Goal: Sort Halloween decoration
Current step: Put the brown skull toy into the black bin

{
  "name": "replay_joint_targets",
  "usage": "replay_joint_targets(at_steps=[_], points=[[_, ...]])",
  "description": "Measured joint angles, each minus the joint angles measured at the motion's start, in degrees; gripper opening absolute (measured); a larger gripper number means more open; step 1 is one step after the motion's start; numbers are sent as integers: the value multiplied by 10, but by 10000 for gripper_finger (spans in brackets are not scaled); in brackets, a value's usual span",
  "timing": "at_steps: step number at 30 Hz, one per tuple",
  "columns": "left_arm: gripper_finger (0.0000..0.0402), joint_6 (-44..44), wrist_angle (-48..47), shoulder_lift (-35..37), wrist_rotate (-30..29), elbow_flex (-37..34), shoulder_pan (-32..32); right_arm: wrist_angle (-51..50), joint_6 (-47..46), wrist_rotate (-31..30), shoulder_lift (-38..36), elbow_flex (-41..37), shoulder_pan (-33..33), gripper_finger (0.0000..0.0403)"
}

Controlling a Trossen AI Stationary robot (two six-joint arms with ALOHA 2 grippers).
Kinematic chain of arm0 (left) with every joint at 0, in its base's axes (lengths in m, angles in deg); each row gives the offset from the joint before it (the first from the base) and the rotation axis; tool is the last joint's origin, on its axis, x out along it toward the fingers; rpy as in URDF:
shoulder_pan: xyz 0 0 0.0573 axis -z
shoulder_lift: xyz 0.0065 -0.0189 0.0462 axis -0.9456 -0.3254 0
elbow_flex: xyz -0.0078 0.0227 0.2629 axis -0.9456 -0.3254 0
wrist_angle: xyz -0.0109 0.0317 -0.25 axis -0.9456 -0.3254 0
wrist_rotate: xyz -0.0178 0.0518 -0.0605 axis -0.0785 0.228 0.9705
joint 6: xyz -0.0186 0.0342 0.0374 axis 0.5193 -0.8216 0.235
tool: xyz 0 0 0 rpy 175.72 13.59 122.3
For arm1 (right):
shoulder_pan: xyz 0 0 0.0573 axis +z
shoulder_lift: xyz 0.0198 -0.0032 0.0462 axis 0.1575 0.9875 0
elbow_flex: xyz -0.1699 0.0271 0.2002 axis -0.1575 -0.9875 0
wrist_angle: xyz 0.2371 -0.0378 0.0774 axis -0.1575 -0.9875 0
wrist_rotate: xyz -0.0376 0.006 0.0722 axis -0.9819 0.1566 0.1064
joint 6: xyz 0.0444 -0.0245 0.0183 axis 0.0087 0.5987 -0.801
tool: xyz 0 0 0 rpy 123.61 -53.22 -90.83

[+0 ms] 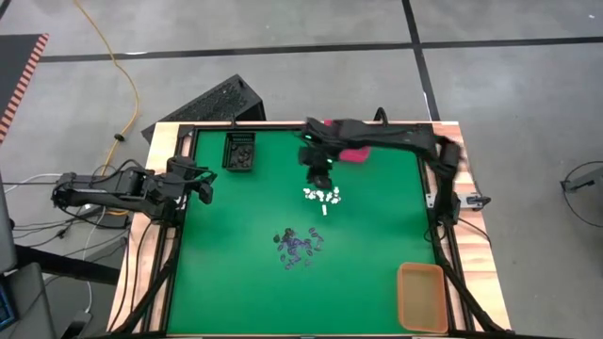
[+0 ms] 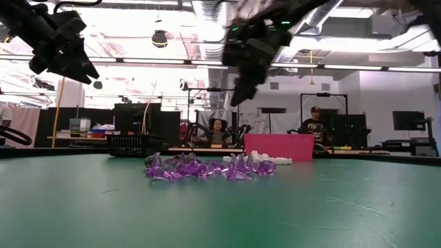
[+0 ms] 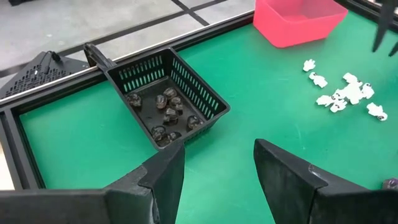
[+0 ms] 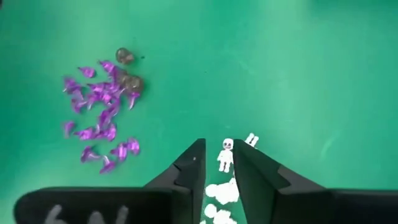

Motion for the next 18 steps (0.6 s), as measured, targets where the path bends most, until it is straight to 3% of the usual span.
replay_joint_targets(at_steps=[4,7,11,18], points=[[183,0,0,0,-2,0,0,220,-49,-49,-101,-182,37,96],[183,3,0,0,-2,0,0,377,-61,-60,-123,-265,76,96],[183,10,0,0,-3,0,0,482,-61,-61,-100,-290,117,99],[183,5,-2,-1,11,0,0,526,-8,-59,-12,-247,171,137]])
